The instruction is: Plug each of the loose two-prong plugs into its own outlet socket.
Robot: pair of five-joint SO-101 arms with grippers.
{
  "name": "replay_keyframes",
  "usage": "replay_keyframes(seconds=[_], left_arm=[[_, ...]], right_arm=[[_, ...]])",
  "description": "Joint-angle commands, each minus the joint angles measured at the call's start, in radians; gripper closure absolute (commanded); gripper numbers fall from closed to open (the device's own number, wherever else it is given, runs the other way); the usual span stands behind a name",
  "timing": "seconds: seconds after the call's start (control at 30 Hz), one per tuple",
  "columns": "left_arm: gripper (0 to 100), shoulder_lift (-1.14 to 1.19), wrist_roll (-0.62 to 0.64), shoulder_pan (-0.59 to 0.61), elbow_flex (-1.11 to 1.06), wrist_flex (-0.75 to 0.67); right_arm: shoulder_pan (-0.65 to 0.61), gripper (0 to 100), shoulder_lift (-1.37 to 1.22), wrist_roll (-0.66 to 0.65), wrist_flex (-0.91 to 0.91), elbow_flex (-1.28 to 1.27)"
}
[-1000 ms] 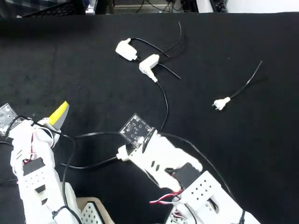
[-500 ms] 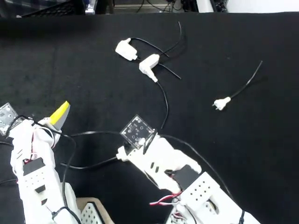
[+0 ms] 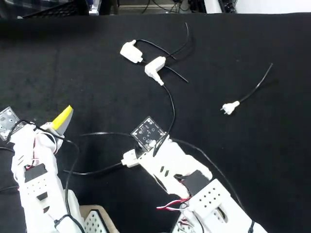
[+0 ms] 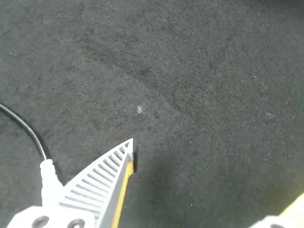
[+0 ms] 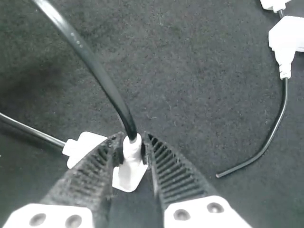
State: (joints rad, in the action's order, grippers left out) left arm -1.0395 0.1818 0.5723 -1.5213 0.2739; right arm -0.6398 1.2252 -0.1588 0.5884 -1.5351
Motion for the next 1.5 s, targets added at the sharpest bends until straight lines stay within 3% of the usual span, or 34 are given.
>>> replay_keyframes(seconds=[0.0,0.23,0.43,0.77,1.47], left_arm=[[48,-0.009,-0.006,-0.013,0.036,0.000],[48,-0.009,-0.006,-0.016,0.038,-0.002],[48,-0.009,-0.006,-0.027,0.038,-0.003],[48,-0.009,-0.006,-0.027,0.035,-0.018],[48,-0.009,-0.006,-0.036,0.025,-0.020]], right_arm=[[0.008,98.6,-0.005,-0.072,0.015,-0.007],[-0.015,98.6,0.001,-0.092,0.018,-0.012],[-0.100,98.6,0.002,-0.094,0.175,0.082],[-0.104,98.6,0.002,-0.094,0.305,0.197],[-0.100,98.6,-0.010,-0.043,-0.150,-0.027]])
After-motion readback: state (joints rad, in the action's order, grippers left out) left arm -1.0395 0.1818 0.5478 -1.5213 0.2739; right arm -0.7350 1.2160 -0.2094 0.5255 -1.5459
